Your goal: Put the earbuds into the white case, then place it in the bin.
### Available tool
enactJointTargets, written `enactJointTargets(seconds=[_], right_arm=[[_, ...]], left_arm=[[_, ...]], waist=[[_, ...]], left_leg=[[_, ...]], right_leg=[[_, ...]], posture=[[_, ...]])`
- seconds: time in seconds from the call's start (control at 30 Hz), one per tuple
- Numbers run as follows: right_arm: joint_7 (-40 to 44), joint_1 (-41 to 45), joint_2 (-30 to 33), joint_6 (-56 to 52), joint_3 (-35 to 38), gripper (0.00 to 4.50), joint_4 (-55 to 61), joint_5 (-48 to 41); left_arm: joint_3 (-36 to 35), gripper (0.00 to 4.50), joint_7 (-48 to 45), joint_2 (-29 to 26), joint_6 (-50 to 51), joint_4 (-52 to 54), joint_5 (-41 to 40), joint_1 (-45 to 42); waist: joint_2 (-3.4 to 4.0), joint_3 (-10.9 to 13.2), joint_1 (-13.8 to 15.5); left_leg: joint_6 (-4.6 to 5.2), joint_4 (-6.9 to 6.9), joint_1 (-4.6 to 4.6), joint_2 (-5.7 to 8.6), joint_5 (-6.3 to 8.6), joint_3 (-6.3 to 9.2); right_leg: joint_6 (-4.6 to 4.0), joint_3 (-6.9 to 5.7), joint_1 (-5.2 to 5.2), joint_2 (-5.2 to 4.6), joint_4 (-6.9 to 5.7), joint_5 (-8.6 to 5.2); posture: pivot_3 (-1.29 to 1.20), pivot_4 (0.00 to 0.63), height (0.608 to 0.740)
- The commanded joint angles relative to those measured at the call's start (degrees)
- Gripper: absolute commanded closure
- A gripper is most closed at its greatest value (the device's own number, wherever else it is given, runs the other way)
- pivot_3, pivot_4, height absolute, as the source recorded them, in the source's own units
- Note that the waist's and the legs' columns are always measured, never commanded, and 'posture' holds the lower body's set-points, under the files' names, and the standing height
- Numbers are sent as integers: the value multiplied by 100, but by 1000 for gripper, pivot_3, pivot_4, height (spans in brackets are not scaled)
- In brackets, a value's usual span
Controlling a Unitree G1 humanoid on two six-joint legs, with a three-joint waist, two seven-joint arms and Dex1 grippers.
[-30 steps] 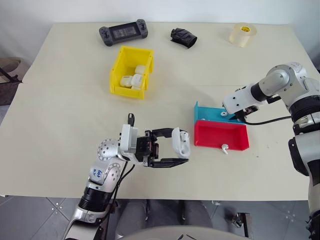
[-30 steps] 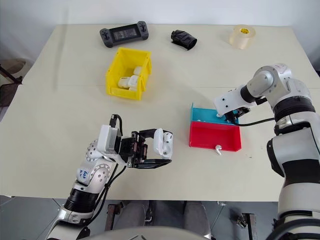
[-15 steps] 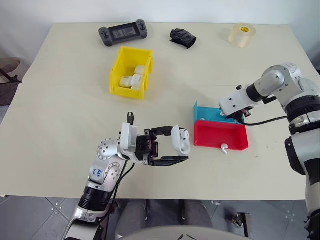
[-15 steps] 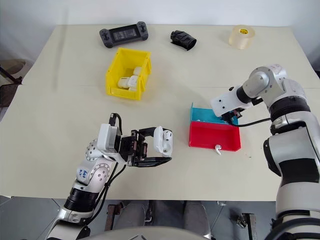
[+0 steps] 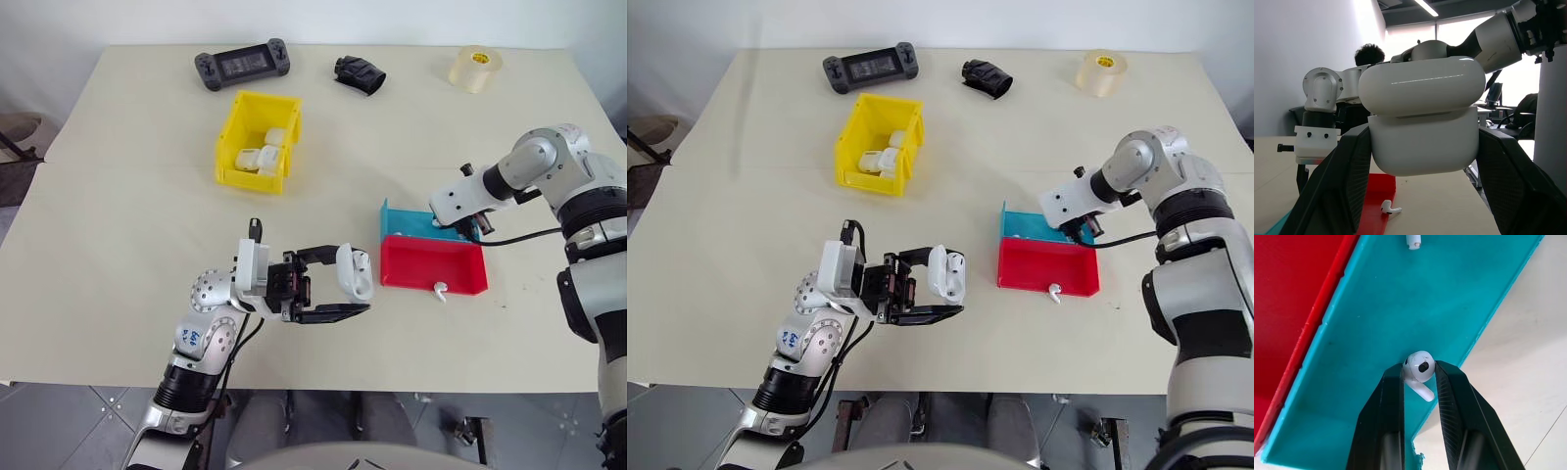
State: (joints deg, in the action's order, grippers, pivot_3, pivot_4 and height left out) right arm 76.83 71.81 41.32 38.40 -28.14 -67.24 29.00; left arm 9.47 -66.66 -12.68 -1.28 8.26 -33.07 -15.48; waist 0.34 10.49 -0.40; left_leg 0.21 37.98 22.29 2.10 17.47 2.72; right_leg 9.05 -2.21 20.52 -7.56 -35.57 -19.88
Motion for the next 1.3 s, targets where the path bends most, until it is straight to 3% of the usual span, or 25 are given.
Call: enactJointTargets(seconds=[0.03, 0.2, 0.37, 0.47, 0.53, 0.63, 0.73, 0.83, 0.93, 1.03, 1.07, 1.17, 1.3], right_arm=[[192, -100, -25, -28, 34, 3942, -25, -84], [200, -191, 31, -207, 264, 3942, 99, -312], [497, -231, 177, -950, 1093, 3942, 651, -1281], [917, -456, 358, -2258, 1819, 3942, 1608, -2234], [1235, -980, 667, -3778, 2388, 3942, 2934, -3101], [988, -1744, 935, -5842, 3072, 3942, 4642, -4114], [323, -2596, 1071, -7593, 3858, 3942, 6109, -5036], [-667, -3127, 742, -9352, 4760, 3942, 7255, -6053], [-1928, -3529, -188, -11081, 5949, 3942, 8488, -7262], [-3136, -3522, -1192, -12018, 6887, 3942, 9256, -8028], [-3559, -3472, -1569, -12266, 7196, 3942, 9467, -8272], [-5378, -3839, -2633, -11988, 7730, 3942, 9941, -10113], [-6954, -5052, -2318, -10880, 6964, 3942, 10398, -12449]], left_arm=[[-41, 1668, 28, 0, -65, 114, -6, -80], [-43, 1668, 28, -15, -52, 121, -15, -82], [-67, 1668, 7, -38, -40, 94, -36, -113], [-151, 1668, 74, -19, 26, 32, -121, -204], [-196, 1668, 56, -18, 37, -69, -135, -321], [-266, 1668, 10, -9, 60, -214, -157, -464], [-325, 1668, -21, 57, 62, -437, -169, -675], [-340, 1668, -117, 107, 46, -643, -155, -874], [-341, 1668, -302, 131, 30, -877, -155, -1092], [-358, 1668, -415, 163, 9, -1042, -135, -1223], [-355, 1668, -431, 181, 12, -1103, -117, -1272], [-319, 1668, -448, 335, -66, -1377, -26, -1472], [-317, 1668, -465, 466, -129, -1567, 20, -1627]], waist=[[0, 0, 0], [0, 0, 2], [10, 6, 10], [20, 13, 26], [21, 13, 67], [22, 13, 158], [21, 13, 190], [21, 13, 193], [21, 13, 181], [23, 12, 174], [23, 12, 177], [23, 12, 188], [23, 12, 187]], left_leg=[[0, 0, 0, 0, 0, 0], [0, 0, 1, 0, 0, 0], [0, 0, 7, 0, 0, -1], [0, 0, 13, 1, 0, -1], [0, -2, 16, 0, 0, 5], [-1, 1, 27, 3, 2, 21], [-1, 8, 44, 3, 2, 33], [-1, 25, 60, 5, 2, 41], [-2, 24, 63, 3, 1, 45], [-5, 21, 64, 3, -1, 47], [-4, 19, 64, 5, -2, 47], [-4, 17, 65, 6, -4, 56], [3, 17, 81, 29, -9, 71]], right_leg=[[0, 0, 0, 0, 0, 0], [0, 1, 0, -1, 0, 0], [0, 1, 5, -2, -3, 0], [0, 1, 11, -3, -4, 0], [0, -4, 11, -3, -4, 0], [-1, -23, 10, -7, 2, 1], [-1, -37, 12, -9, 7, 1], [-2, -46, 16, -11, 3, 1], [-5, -51, 17, -9, 1, 3], [-8, -54, 22, -6, -6, 5], [-8, -52, 24, -9, -8, 5], [-8, -53, 26, -8, -17, 5], [-7, -53, 39, -23, -29, 5]], posture=[[0, 150, 740], [0, 150, 740], [0, 150, 740], [0, 150, 740], [0, 150, 740], [0, 150, 740], [0, 150, 740], [0, 150, 740], [0, 150, 740], [0, 150, 740], [0, 150, 740], [0, 150, 740], [0, 150, 740]])
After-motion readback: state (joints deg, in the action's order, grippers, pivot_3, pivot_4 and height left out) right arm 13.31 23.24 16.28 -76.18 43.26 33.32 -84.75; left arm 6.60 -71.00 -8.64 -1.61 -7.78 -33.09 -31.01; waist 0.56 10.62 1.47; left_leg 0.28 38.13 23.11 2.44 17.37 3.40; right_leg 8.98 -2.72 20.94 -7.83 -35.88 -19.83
